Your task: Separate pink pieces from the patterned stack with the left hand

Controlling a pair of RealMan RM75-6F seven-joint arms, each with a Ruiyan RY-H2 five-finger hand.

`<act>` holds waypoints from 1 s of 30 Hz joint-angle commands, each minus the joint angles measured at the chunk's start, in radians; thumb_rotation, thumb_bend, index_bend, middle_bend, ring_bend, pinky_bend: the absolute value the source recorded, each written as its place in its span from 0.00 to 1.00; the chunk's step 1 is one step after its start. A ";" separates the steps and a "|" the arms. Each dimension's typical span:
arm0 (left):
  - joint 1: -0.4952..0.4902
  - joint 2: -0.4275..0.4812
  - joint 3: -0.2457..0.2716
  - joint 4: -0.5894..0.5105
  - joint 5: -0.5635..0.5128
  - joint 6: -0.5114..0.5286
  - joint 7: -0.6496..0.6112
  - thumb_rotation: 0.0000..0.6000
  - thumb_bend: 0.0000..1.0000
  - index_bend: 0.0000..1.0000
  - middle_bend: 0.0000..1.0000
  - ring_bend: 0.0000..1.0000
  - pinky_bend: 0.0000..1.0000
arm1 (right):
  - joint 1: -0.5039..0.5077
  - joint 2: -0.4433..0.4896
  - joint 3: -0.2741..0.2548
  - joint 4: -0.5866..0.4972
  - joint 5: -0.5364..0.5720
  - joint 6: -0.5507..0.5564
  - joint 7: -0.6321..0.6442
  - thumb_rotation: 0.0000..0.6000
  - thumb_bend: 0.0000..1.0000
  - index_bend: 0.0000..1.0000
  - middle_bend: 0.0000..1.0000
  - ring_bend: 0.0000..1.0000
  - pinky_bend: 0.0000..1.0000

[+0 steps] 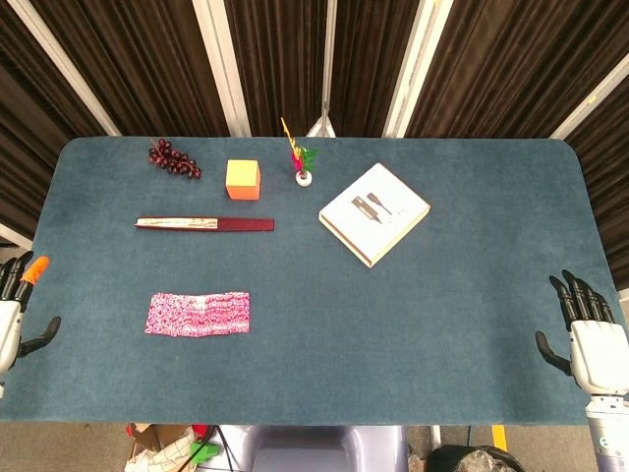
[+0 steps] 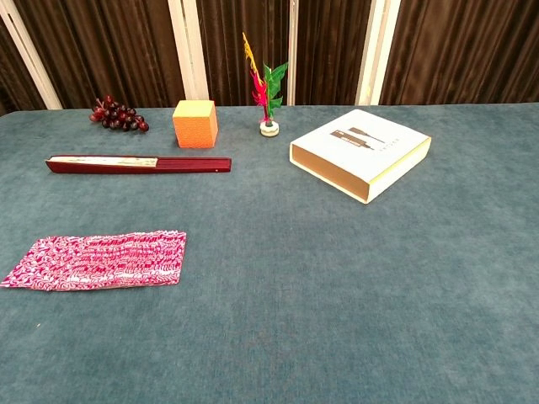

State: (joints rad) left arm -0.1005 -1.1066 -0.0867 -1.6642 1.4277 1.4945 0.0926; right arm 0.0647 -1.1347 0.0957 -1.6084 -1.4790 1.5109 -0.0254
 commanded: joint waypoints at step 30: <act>-0.145 0.033 0.018 -0.083 -0.163 -0.331 0.186 1.00 0.80 0.22 0.86 0.71 0.76 | -0.014 -0.008 -0.012 0.044 -0.006 0.010 0.058 1.00 0.39 0.08 0.05 0.08 0.17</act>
State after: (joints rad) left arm -0.2265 -1.0723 -0.0654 -1.7369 1.2880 1.1893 0.2588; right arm 0.0514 -1.1426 0.0842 -1.5650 -1.4850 1.5200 0.0315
